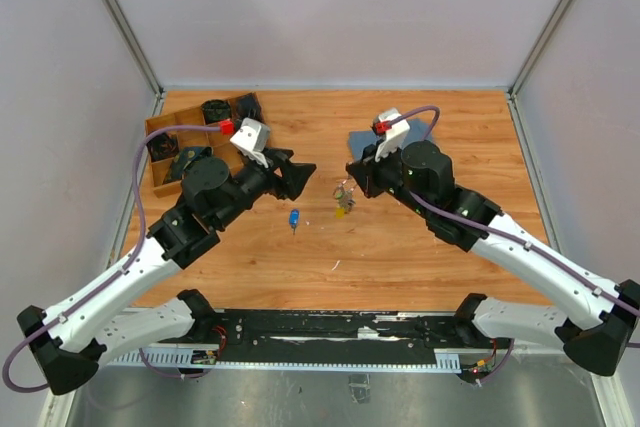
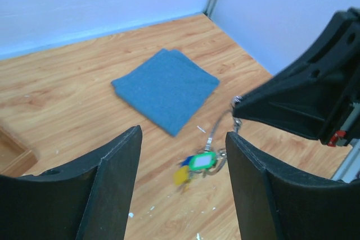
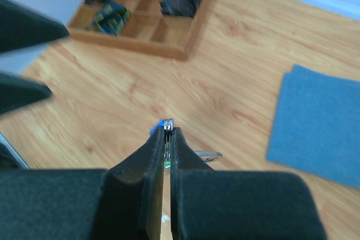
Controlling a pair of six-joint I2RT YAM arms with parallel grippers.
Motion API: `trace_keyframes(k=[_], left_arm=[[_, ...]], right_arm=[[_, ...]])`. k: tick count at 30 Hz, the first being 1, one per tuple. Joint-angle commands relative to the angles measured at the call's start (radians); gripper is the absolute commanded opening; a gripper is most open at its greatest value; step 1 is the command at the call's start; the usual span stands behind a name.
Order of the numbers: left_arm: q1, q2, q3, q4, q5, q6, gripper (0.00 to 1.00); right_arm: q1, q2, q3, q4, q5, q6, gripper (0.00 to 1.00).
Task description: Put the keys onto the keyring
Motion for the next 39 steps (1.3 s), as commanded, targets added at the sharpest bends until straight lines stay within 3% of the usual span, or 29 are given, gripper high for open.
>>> trace_keyframes(k=[1,6,11,17,24,28,30,33,37,39], left_arm=[[-0.007,-0.045,-0.012,-0.021,-0.096,0.027,0.66],[-0.007,-0.059,-0.035,-0.104,-0.175,0.019,0.65],[-0.007,-0.081,-0.066,-0.138,-0.215,0.003,0.65],[-0.007,-0.117,-0.060,-0.181,-0.252,-0.017,0.65],[-0.007,-0.182,-0.058,-0.260,-0.300,-0.032,0.65],[-0.007,-0.211,-0.067,-0.290,-0.308,-0.056,0.65],[-0.007,-0.225,-0.080,-0.293,-0.311,-0.070,0.65],[-0.007,-0.236,-0.096,-0.289,-0.310,-0.082,0.65],[-0.007,-0.236,-0.106,-0.286,-0.306,-0.088,0.65],[-0.007,-0.234,-0.111,-0.283,-0.302,-0.092,0.65]], right_arm=[[-0.003,-0.051,0.027,-0.253,-0.002,-0.140,0.01],[-0.004,-0.068,0.053,-0.589,-0.097,-0.310,0.01],[-0.003,0.105,0.084,-0.798,-0.219,-0.376,0.01],[0.024,0.432,0.149,-0.676,-0.293,-0.348,0.02],[0.104,0.732,0.349,-0.496,-0.391,-0.305,0.17],[0.103,0.706,0.307,-0.360,-0.382,-0.255,0.39],[0.095,0.656,0.264,-0.332,-0.326,-0.245,0.44],[0.074,0.582,0.198,-0.334,-0.270,-0.250,0.42],[0.066,0.559,0.170,-0.428,-0.193,-0.282,0.30],[0.065,0.572,0.178,-0.490,-0.159,-0.289,0.30]])
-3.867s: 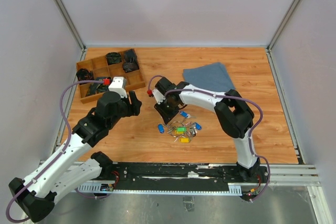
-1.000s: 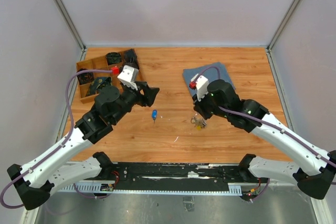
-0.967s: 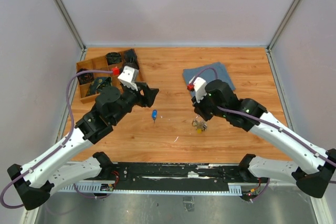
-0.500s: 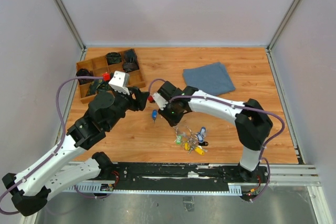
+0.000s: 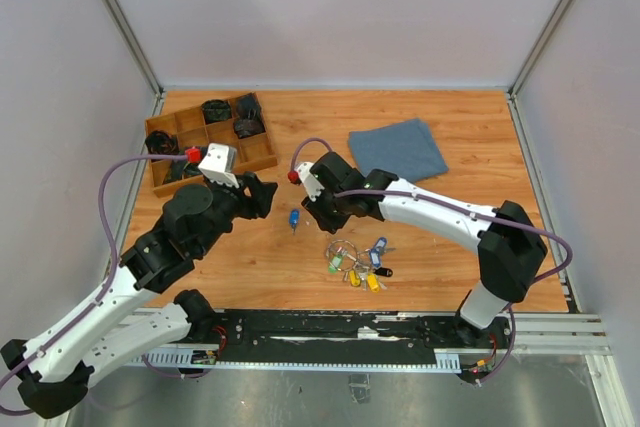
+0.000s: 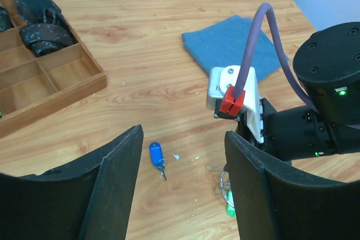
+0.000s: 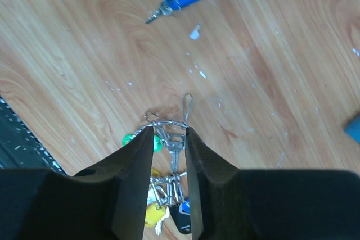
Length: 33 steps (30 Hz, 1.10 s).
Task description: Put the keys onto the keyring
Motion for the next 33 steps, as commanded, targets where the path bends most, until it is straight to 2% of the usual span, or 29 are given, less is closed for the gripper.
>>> trace_keyframes(k=[1,5,11,17,26,33], left_arm=[[-0.004,-0.005,-0.017,0.017,-0.009,-0.022,0.65],[-0.004,-0.001,-0.028,0.023,0.004,-0.032,0.65],[-0.004,0.005,-0.024,0.021,0.016,-0.035,0.65],[-0.004,0.001,-0.023,0.013,0.010,-0.033,0.65],[-0.004,-0.007,-0.026,0.009,-0.004,-0.031,0.65],[-0.004,-0.020,-0.024,-0.004,-0.019,-0.025,0.65]], right_arm=[[-0.012,0.015,-0.011,-0.117,0.111,-0.020,0.32],[-0.018,0.067,0.018,-0.151,0.111,-0.004,0.46],[-0.049,0.188,0.119,-0.177,0.034,0.037,0.48],[-0.091,0.269,0.162,-0.184,-0.059,0.049,0.54],[-0.113,0.323,0.193,-0.202,-0.156,0.055,0.48],[-0.113,0.367,0.208,-0.221,-0.141,0.061,0.49]])
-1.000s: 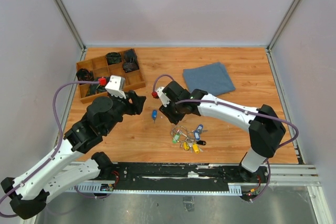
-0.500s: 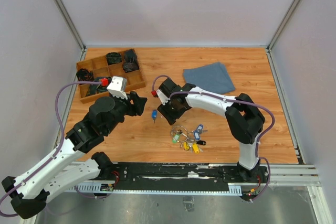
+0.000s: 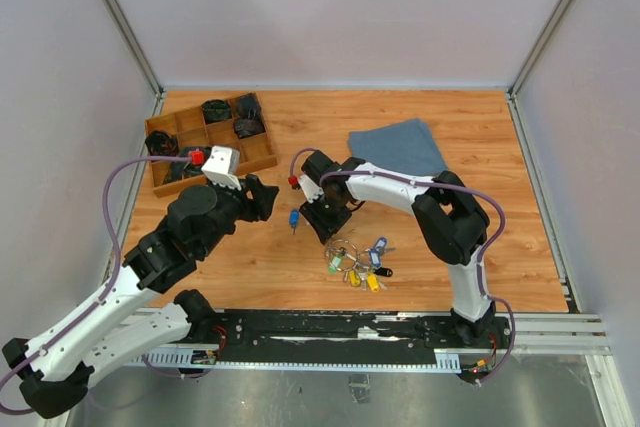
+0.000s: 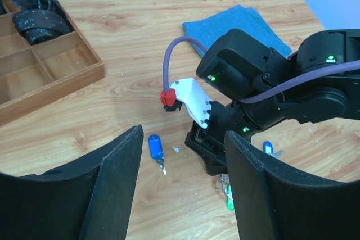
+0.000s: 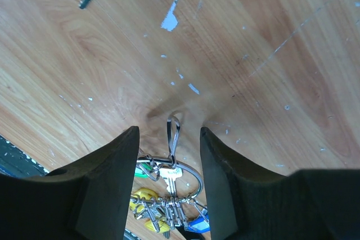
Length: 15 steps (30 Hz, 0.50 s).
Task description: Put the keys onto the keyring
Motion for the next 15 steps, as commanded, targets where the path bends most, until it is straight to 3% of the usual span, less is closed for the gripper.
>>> trace_keyframes(k=[1,10,15], left_arm=[[-0.004,-0.023,0.000,0.002,-0.032,0.001,0.65],[-0.004,-0.044,-0.023,-0.014,-0.103,0.032,0.65],[-0.004,-0.039,-0.017,-0.012,-0.124,0.078,0.67]], right_arm=[[-0.008,0.007,0.022,-0.036,0.003,0.019,0.50],[-0.006,-0.070,0.008,-0.052,0.070,0.037,0.60],[0.018,-0.120,-0.071,-0.036,0.142,0.040,0.57]])
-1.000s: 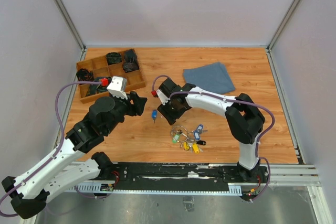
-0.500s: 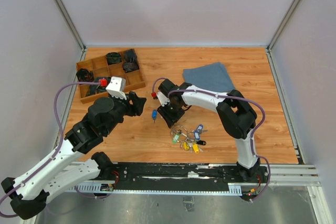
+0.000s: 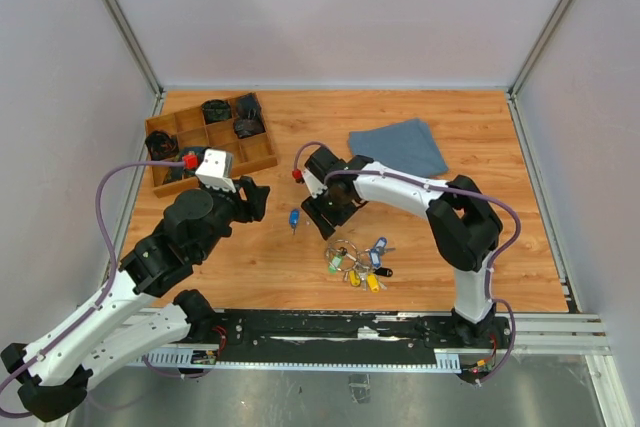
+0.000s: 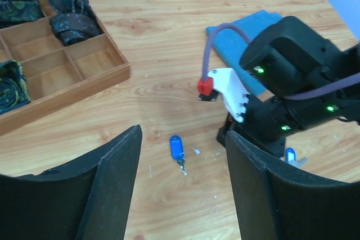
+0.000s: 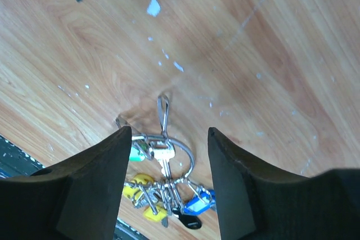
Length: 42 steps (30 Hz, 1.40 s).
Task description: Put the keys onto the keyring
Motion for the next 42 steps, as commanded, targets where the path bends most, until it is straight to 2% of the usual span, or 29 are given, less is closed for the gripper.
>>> trace_keyframes(k=[1,8,16,21,29,32,36,42], left_arm=[[-0.003,-0.006,0.000,0.007,-0.047,0.050,0.67],[-0.003,-0.012,-0.007,0.004,-0.028,0.047,0.68],[-0.002,-0.001,-0.006,0.005,-0.028,0.050,0.68],[-0.002,0.000,-0.006,0.004,-0.031,0.049,0.69],[-0.002,0.002,-0.008,0.004,-0.034,0.051,0.70],[-0.002,0.005,-0.008,0.004,-0.035,0.051,0.70],[-0.002,0.007,-0.006,0.004,-0.036,0.050,0.70],[-0.001,0.010,-0.005,0.006,-0.040,0.048,0.70]], right_arm=[[0.019,-0.079,-0.097,-0.016,0.100,0.014,0.56],[0.022,-0.178,-0.246,-0.017,0.206,-0.008,0.51],[0.022,-0.182,-0.313,-0.024,0.294,-0.009,0.58],[0.020,-0.168,-0.329,-0.026,0.382,0.004,0.60],[-0.025,-0.171,-0.299,-0.047,0.522,-0.049,0.54],[-0.041,-0.206,-0.268,-0.041,0.446,-0.122,0.54],[-0.042,-0.251,-0.184,-0.084,0.208,-0.265,0.55],[-0.043,-0.214,-0.019,-0.221,0.111,-0.336,0.55]])
